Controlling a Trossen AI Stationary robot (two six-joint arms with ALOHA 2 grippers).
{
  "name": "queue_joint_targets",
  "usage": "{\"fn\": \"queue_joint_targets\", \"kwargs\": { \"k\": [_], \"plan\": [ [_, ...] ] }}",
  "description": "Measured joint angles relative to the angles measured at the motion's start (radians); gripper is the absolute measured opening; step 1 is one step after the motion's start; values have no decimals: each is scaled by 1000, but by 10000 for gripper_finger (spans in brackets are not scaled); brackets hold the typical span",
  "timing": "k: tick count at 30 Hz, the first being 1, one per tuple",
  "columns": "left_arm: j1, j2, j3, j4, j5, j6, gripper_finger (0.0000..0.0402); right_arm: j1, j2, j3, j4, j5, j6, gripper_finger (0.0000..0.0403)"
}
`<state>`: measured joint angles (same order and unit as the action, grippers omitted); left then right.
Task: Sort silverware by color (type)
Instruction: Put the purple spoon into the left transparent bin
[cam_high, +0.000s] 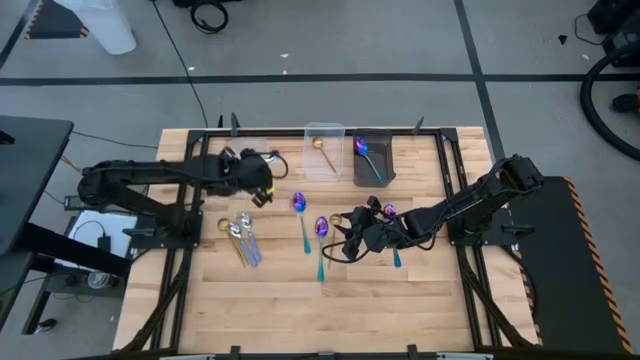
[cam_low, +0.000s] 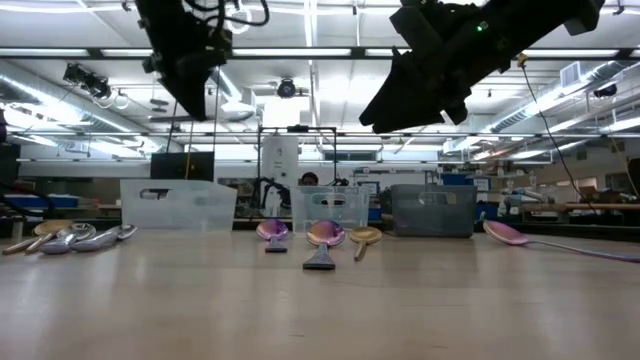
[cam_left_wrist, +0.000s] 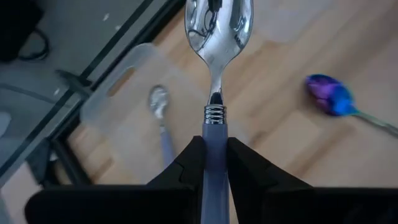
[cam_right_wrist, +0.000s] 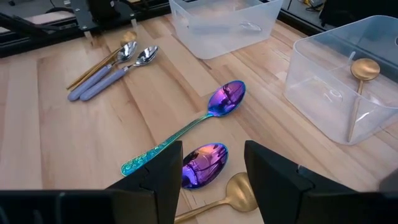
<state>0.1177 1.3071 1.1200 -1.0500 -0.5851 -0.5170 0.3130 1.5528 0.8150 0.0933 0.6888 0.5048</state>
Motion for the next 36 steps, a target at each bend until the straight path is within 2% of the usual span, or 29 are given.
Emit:
{"fn": "queue_joint_targets", "kwargs": {
  "k": [9,18,24,31,36],
  "plan": [
    [197,0,-134,48,12,134,60,0,0,0,-1,0,8,183],
    [411,2,-291,328,190,288,58,1,0,0,-1,0,9,183],
    [523,2,-324,369,306,304,58,1,0,0,0,-1,9,183],
    [588,2,-410,421,391,300,58,1,0,0,1,-1,9,183],
    [587,2,-440,459,400,288,68,1,0,0,4,-1,9,183]
  ]
}}
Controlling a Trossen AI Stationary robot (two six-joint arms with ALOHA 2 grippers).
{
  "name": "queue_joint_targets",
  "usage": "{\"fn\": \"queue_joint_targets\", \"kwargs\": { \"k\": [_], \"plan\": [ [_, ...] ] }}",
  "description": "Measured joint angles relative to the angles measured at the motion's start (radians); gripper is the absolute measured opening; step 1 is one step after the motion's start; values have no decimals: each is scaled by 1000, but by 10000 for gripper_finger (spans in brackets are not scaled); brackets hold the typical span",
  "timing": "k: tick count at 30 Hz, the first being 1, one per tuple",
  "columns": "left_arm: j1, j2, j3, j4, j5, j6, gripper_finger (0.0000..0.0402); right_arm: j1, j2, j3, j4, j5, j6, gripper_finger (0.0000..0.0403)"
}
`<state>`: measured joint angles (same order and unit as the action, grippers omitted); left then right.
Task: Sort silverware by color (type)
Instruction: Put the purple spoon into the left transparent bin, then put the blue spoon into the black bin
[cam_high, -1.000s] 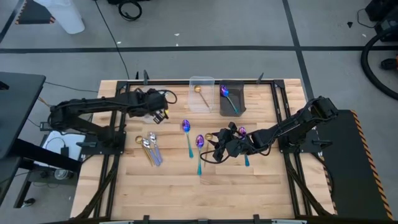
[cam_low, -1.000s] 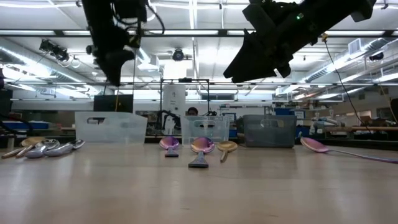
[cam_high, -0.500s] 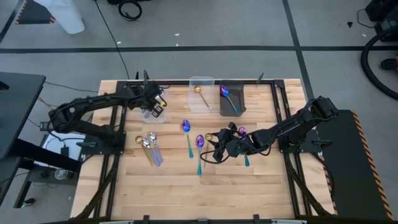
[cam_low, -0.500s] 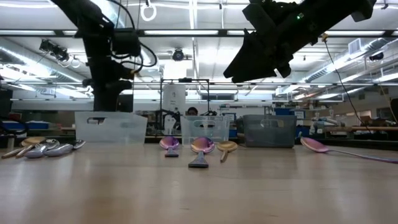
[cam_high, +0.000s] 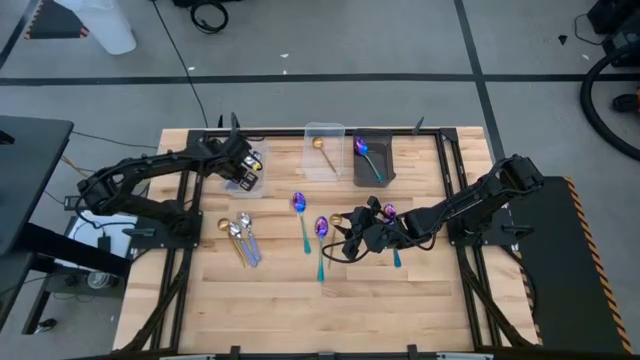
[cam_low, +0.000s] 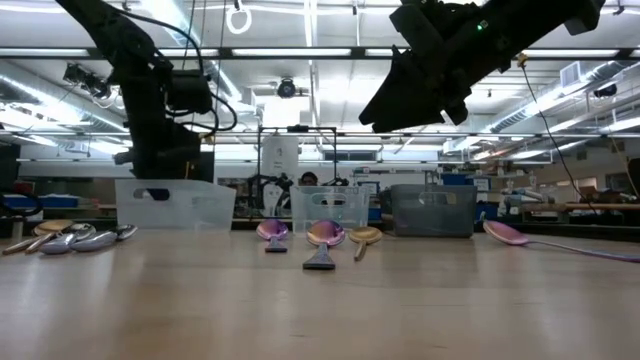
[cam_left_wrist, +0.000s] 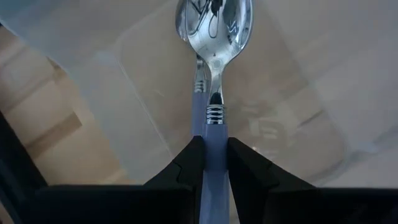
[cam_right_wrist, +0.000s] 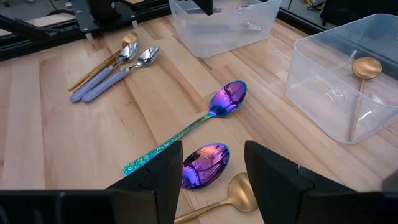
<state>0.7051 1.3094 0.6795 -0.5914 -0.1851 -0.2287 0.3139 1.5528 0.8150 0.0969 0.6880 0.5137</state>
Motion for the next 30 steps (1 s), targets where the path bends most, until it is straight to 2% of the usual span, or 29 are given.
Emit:
{"fn": "queue_joint_targets", "kwargs": {
  "k": [6,13,16,20,30],
  "plan": [
    [-19,0,0,10,19,-3,76,0,0,0,0,-1,0,183],
    [-29,-1,7,14,19,-22,140,1,0,0,0,-9,0,183],
    [-29,-10,43,-24,19,3,155,1,0,0,0,-9,0,183],
    [-48,-10,119,-124,22,42,159,1,0,0,0,-9,0,183],
    [-204,-30,275,-196,26,108,160,1,0,0,-4,-7,-7,183]
  ]
}}
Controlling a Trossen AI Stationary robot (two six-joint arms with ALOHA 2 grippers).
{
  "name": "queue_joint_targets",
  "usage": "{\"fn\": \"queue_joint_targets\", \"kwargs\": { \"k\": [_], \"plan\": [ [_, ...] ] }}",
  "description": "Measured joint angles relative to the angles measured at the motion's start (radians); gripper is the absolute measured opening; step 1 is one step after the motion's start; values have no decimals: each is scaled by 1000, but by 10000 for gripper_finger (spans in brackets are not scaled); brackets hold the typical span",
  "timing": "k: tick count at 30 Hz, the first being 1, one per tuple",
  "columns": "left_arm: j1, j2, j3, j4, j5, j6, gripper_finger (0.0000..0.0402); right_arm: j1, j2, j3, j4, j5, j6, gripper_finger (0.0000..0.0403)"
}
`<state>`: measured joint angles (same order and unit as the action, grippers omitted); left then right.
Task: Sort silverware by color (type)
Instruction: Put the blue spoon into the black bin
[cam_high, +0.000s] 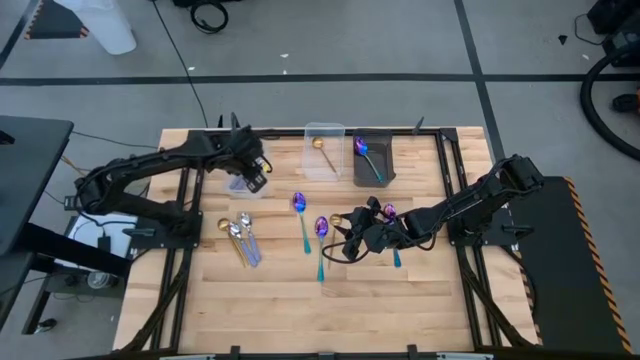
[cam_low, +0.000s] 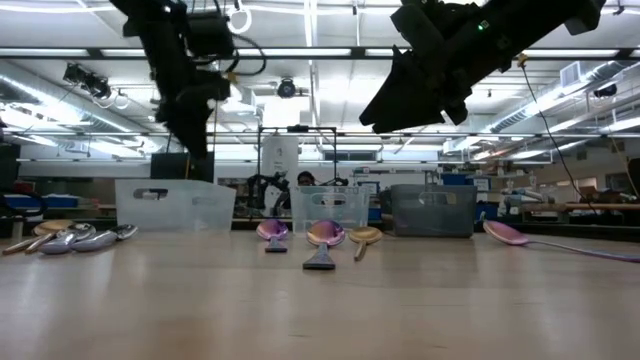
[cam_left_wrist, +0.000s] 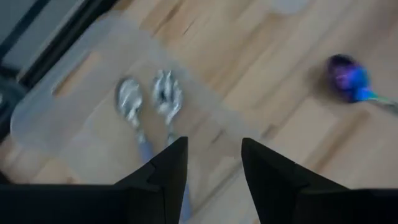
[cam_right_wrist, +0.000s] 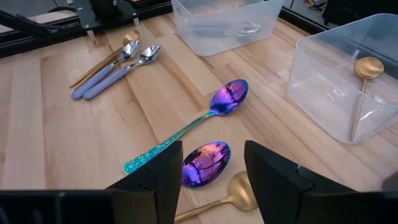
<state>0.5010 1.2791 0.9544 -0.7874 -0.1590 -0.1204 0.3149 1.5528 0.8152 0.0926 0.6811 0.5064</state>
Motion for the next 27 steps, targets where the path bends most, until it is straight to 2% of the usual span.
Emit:
{"fn": "queue_joint_targets", "kwargs": {
  "k": [5,11,14,21,27],
  "plan": [
    [-104,-5,28,-35,24,-26,160,0,0,0,-5,4,-1,183],
    [-228,-5,29,-83,130,-30,160,0,0,0,-34,1,-24,183],
    [-306,-5,29,-100,186,-82,160,0,0,0,-67,2,-23,183],
    [-470,-3,-6,-139,207,-492,160,0,0,0,-79,50,-5,183],
    [-577,-3,-110,-120,182,-782,160,-10,0,0,-71,60,-1,183]
  ]
}}
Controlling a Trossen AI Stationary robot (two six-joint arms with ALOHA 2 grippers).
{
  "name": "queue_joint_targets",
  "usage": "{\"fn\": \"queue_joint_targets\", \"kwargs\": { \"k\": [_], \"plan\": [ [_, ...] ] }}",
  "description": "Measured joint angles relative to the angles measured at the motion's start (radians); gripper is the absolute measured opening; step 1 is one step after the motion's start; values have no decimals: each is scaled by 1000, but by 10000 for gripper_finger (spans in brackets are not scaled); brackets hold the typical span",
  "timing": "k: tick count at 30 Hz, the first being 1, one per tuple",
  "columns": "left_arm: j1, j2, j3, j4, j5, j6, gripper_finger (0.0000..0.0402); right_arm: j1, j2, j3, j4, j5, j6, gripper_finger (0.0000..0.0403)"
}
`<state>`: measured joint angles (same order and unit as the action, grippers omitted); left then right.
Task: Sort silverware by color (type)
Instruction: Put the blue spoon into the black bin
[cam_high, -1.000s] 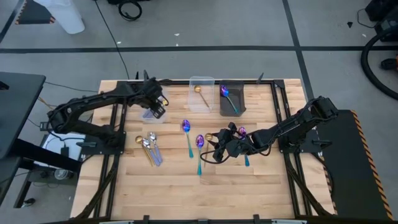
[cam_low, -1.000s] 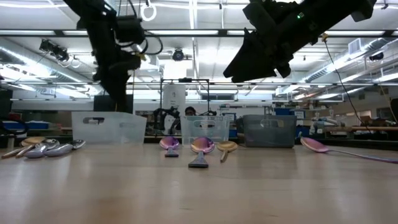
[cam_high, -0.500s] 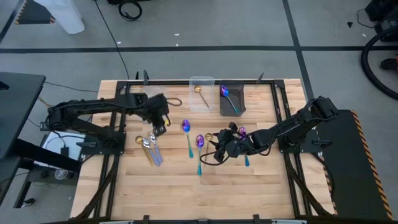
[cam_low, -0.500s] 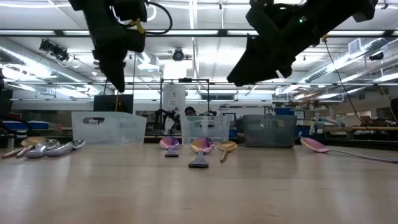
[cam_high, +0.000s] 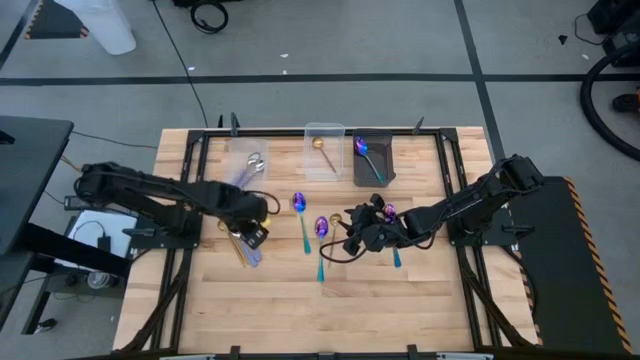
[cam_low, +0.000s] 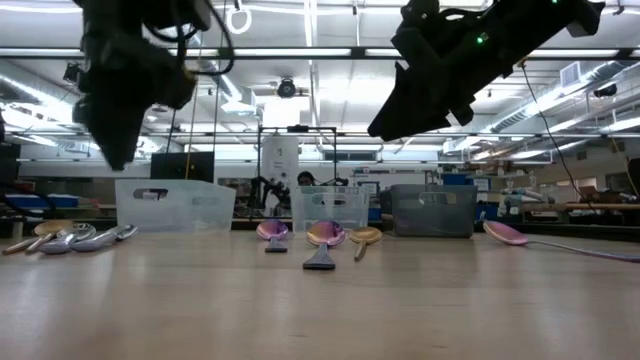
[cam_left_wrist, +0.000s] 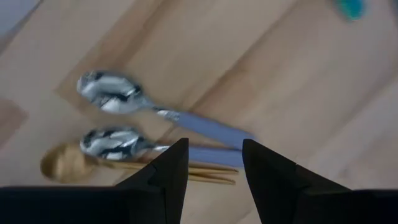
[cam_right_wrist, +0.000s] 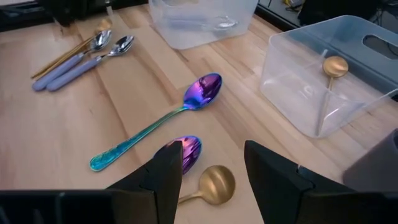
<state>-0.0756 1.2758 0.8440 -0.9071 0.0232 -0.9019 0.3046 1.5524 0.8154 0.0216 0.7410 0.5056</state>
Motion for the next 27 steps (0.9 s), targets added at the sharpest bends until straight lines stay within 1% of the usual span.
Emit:
{"fn": "queue_joint_targets", "kwargs": {
  "k": [5,8,10,13,18,22,24,27],
  "plan": [
    [-36,0,-79,72,-39,-137,160,1,0,0,14,-2,-2,183],
    [-45,8,-101,143,-83,-162,160,0,0,0,12,-6,-2,183],
    [-44,34,-96,215,-91,-161,158,0,0,0,14,-7,-2,183],
    [-44,94,-74,319,-94,-138,147,0,0,0,14,-10,4,183],
    [-38,229,-6,420,-120,-77,127,1,0,0,-3,-35,49,183],
    [-23,331,71,426,-128,-31,119,10,20,1,-1,-31,60,183],
    [-23,365,110,429,-139,-21,119,16,51,1,15,-9,67,183],
    [-23,397,141,428,-147,-14,123,16,68,0,0,-43,12,183]
  ]
}}
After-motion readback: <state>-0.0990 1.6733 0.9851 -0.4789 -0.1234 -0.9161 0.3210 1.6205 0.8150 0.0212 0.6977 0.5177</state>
